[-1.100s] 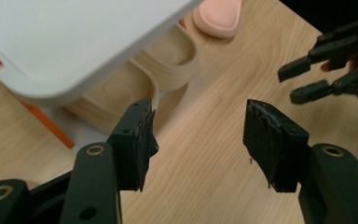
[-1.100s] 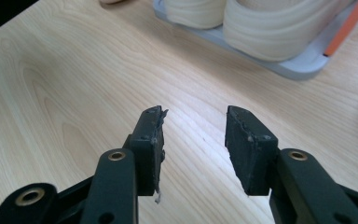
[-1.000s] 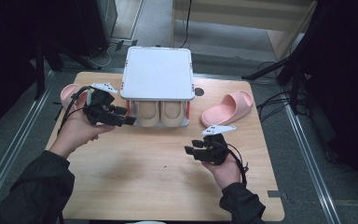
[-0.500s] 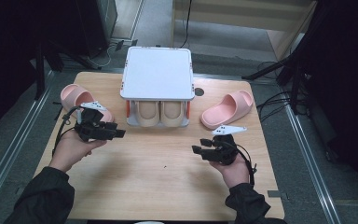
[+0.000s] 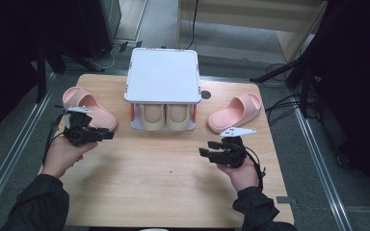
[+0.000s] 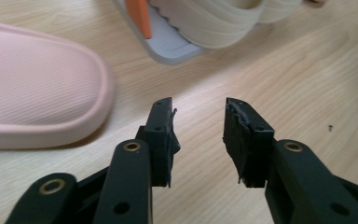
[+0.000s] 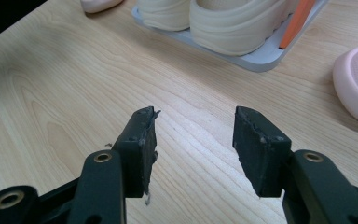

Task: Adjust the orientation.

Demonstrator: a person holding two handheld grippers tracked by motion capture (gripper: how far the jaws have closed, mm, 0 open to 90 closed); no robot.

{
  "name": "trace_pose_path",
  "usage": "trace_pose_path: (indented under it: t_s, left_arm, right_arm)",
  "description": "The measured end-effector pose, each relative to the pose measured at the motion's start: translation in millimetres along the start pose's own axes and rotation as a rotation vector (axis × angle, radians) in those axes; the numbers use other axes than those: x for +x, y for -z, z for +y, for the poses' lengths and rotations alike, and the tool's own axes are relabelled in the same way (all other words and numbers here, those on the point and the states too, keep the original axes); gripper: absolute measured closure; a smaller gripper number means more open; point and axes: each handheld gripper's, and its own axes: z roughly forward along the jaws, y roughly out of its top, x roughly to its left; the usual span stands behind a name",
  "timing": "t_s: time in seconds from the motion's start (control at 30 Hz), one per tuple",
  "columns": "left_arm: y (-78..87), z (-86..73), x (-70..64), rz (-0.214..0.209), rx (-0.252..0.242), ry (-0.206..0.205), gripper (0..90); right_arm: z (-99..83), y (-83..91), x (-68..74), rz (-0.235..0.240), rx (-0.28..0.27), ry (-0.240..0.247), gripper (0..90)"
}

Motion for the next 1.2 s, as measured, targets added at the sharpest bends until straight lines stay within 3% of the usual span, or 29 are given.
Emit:
trace_pose_path:
  t_s: [0.13, 0.4, 0.7, 0.97, 1.13, 1.2]
  left_arm:
    - [-1.2, -1.7, 14.3, 0.031, -0.011, 0.008, 65.5]
    - [-5.8, 3.3, 41.0, 0.087, -0.006, 0.041, 77.5]
    - [-13.4, 11.6, 73.6, 0.123, -0.029, 0.129, 88.7]
    - [-26.1, 22.2, 88.8, 0.184, -0.017, 0.160, 89.3]
    - [-27.5, 21.1, 95.7, 0.184, -0.030, 0.182, 89.2]
    - [-26.5, 20.8, 96.5, 0.219, -0.028, 0.175, 89.2]
  right_arm:
    - [0.6, -3.3, -0.6, 0.001, 0.011, 0.003, 49.2]
    - [0.4, -13.4, -2.3, 0.003, 0.041, 0.003, 51.4]
    - [-4.9, -17.4, 1.5, -0.009, 0.073, 0.022, 52.2]
    - [-13.3, -23.6, 13.8, -0.002, 0.106, 0.047, 53.5]
    - [-16.1, -25.4, 16.9, 0.000, 0.112, 0.049, 53.3]
    - [-16.4, -25.3, 17.3, -0.001, 0.111, 0.050, 53.2]
